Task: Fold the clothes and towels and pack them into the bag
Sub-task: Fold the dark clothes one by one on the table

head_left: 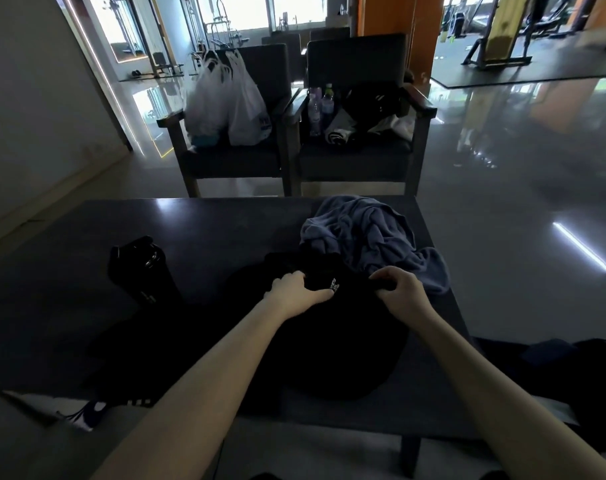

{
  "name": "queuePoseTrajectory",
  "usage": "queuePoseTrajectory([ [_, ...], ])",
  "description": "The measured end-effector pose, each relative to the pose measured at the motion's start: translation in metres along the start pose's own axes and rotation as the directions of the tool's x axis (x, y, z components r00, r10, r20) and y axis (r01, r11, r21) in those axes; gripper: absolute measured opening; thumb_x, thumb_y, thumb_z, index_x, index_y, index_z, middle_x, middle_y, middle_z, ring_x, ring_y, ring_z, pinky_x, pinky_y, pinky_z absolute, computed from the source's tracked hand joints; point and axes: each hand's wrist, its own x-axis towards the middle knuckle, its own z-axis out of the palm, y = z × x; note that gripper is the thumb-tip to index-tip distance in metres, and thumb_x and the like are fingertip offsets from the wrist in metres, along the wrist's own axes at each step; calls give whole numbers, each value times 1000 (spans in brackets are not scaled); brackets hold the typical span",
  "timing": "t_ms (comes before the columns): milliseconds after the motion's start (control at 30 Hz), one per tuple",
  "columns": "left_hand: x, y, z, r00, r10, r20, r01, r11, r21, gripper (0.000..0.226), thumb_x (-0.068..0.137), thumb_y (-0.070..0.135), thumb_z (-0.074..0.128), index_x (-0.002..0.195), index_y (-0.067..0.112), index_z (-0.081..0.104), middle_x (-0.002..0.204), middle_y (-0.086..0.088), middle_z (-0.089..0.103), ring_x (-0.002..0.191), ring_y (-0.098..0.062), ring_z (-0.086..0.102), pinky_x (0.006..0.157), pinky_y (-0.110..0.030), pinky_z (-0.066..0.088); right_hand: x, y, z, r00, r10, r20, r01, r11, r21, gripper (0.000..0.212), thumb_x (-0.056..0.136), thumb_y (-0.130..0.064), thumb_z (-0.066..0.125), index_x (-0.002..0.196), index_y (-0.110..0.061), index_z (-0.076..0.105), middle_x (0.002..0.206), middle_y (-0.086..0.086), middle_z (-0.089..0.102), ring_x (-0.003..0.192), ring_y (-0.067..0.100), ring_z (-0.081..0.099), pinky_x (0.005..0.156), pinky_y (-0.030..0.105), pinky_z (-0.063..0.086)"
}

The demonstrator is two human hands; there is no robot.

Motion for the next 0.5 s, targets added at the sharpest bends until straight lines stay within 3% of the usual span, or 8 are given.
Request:
queuePoseTrajectory([
  [33, 2, 0, 7, 999, 7, 42, -2, 992, -126, 63, 79, 52, 67, 127, 14, 52, 124, -5, 56, 111, -22, 55, 90, -32, 47, -1, 2, -2, 1000, -19, -6, 19, 1000, -2, 22, 81, 4, 61, 94, -13, 67, 86, -3, 63, 82, 10, 58, 63, 10, 40],
  [100, 6, -2, 21, 997, 72, 21, -63, 959, -275, 19, 82, 29, 71, 92, 16, 62, 95, -3, 64, 87, -18, 62, 75, -26, 48, 0, 7, -6, 999, -40, -26, 40, 999, 8, 18, 83, 1, 63, 95, -11, 68, 87, -1, 65, 81, 10, 60, 63, 7, 40],
  [133, 7, -5, 25, 995, 99, -1, -95, 951, -296, 12, 82, 19, 69, 77, 18, 59, 82, -1, 62, 77, -17, 60, 70, -26, 46, -1, 9, -8, 999, -39, -37, 40, 999, 16, 16, 84, -1, 63, 96, -11, 68, 86, -1, 65, 77, 8, 60, 60, 6, 40],
  [167, 6, -7, 28, 993, 121, 1, -115, 949, -294, 19, 82, 14, 68, 69, 19, 55, 75, 1, 59, 71, -15, 58, 68, -26, 46, -1, 10, -11, 998, -32, -48, 33, 999, 23, 15, 85, -2, 63, 96, -11, 69, 85, 0, 65, 72, 5, 58, 56, 5, 40],
  [300, -10, -8, 22, 965, 241, 101, -195, 923, -331, 7, 86, 14, 68, 81, 18, 65, 84, 0, 68, 80, -15, 66, 78, -27, 53, -5, 12, -19, 994, -7, -108, 14, 998, 65, 16, 88, -3, 59, 98, -8, 69, 82, -3, 64, 70, -1, 55, 56, 3, 41],
  [400, -23, -3, 12, 960, 277, 30, -239, 873, -425, 11, 90, 13, 63, 81, 19, 64, 79, 4, 67, 70, -8, 65, 67, -19, 50, -7, 10, -17, 992, 29, -123, -16, 994, 108, 17, 90, -4, 57, 101, -7, 70, 80, -2, 63, 68, 2, 54, 53, 4, 40],
  [500, -30, 4, 1, 966, 242, -87, -246, 777, -579, 12, 93, 16, 58, 85, 14, 66, 77, -1, 65, 66, -13, 63, 65, -25, 50, -12, 7, -17, 992, 49, -112, -39, 996, 85, 19, 92, -8, 54, 105, -7, 69, 81, 2, 65, 63, 4, 52, 48, 6, 38],
])
